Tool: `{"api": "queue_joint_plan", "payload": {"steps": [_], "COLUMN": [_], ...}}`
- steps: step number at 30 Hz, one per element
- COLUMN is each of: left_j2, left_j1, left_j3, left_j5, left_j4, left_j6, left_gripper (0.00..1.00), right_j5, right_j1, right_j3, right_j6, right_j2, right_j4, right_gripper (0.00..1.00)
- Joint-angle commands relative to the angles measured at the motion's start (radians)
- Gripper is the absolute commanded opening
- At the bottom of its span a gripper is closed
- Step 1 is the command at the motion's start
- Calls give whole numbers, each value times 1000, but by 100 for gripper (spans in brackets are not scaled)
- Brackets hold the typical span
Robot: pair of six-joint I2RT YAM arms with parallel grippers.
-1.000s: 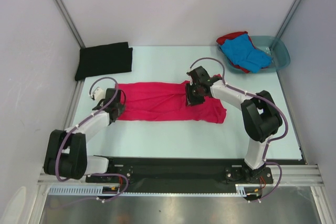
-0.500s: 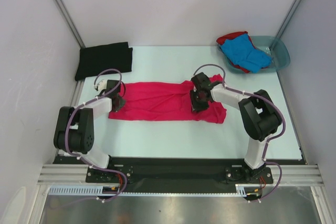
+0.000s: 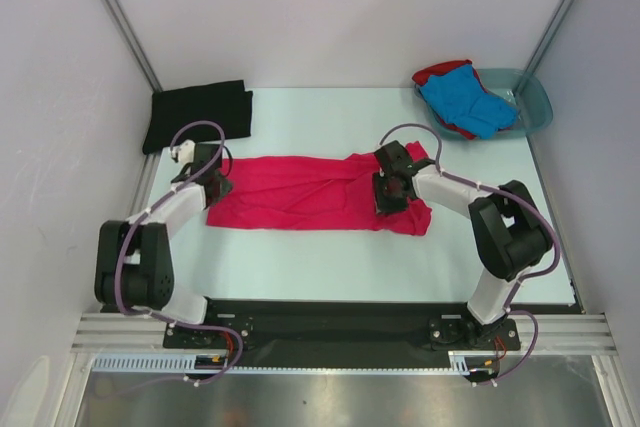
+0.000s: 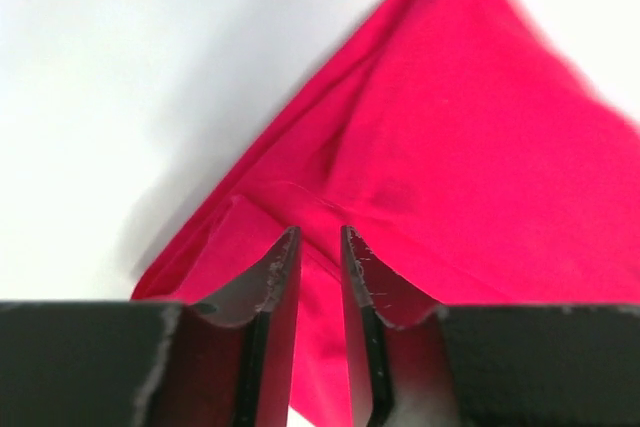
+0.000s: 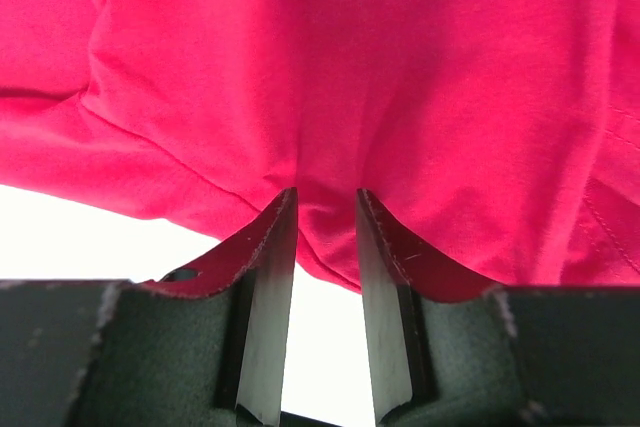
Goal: Fold and stack the t-shirts
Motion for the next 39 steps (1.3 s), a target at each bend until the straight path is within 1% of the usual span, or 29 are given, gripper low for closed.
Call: {"api": "queue_joint_plan", "payload": {"steps": [1, 3, 4, 5, 7, 8, 10, 11, 12, 13, 15, 16, 17, 20, 21, 22, 23, 25, 26, 27, 30, 31, 32, 35, 36, 39], "left_j2": [-136, -205, -224, -250, -244, -233, -163, -132, -61, -33, 3, 45, 67, 181, 216, 248, 317, 372, 408, 422, 452, 463, 471, 486, 488, 491], "left_j1": [7, 7, 7, 7, 4, -1, -7, -16, -19, -24, -38, -41, -45, -50, -50, -50, -52, -52, -53, -53, -62, -65, -68, -82, -84, -88], "left_j3": [-34, -89, -108, -123, -134, -107, -59, -32, 28, 59, 91, 107, 154, 237, 292, 327, 382, 433, 446, 459, 481, 492, 516, 547, 550, 558], "left_j5": [69, 135, 202, 248, 343, 376, 416, 434, 445, 448, 444, 444, 453, 459, 474, 471, 471, 442, 439, 447, 410, 404, 387, 295, 267, 188], "left_j4": [59, 125, 203, 244, 314, 329, 322, 311, 294, 256, 281, 283, 276, 194, 165, 92, 63, -29, -37, -62, -126, -151, -207, -264, -301, -342], "left_j6": [17, 38, 45, 55, 75, 84, 127, 144, 161, 173, 184, 192, 196, 232, 244, 256, 262, 272, 276, 284, 301, 316, 321, 344, 338, 336], "left_gripper": [29, 32, 35, 38, 45, 48, 55, 57, 58, 58, 59, 60, 60, 61, 61, 60, 60, 57, 57, 57, 57, 57, 57, 59, 58, 59], "right_j5": [59, 66, 54, 49, 43, 44, 41, 38, 44, 34, -2, -8, -14, -14, -17, -20, -19, -8, -3, 1, 17, 50, 55, 78, 84, 90], "right_j1": [-11, -25, -33, -39, -53, -54, -65, -68, -68, -74, -80, -80, -80, -85, -85, -86, -86, -90, -91, -94, -100, -108, -116, -132, -137, -157], "right_j3": [0, -7, -7, -4, 7, 16, 32, 39, 41, 41, 61, 65, 73, 79, 82, 87, 92, 90, 87, 85, 84, 84, 88, 98, 99, 96], "right_j6": [9, 15, 15, 15, 15, 17, 25, 26, 29, 37, 43, 46, 49, 58, 60, 64, 69, 77, 78, 83, 89, 91, 92, 95, 95, 92], "right_j2": [-48, -54, -60, -63, -70, -77, -77, -74, -68, -59, -24, -10, 1, 39, 50, 74, 85, 105, 108, 111, 121, 124, 130, 139, 141, 144], "right_j4": [23, 42, 60, 71, 91, 101, 117, 124, 140, 173, 184, 201, 198, 213, 212, 204, 194, 181, 177, 174, 155, 143, 134, 106, 100, 92], "right_gripper": [35, 35, 35, 35, 36, 37, 37, 38, 38, 38, 38, 38, 38, 38, 38, 37, 37, 36, 36, 36, 36, 35, 35, 35, 34, 34]}}
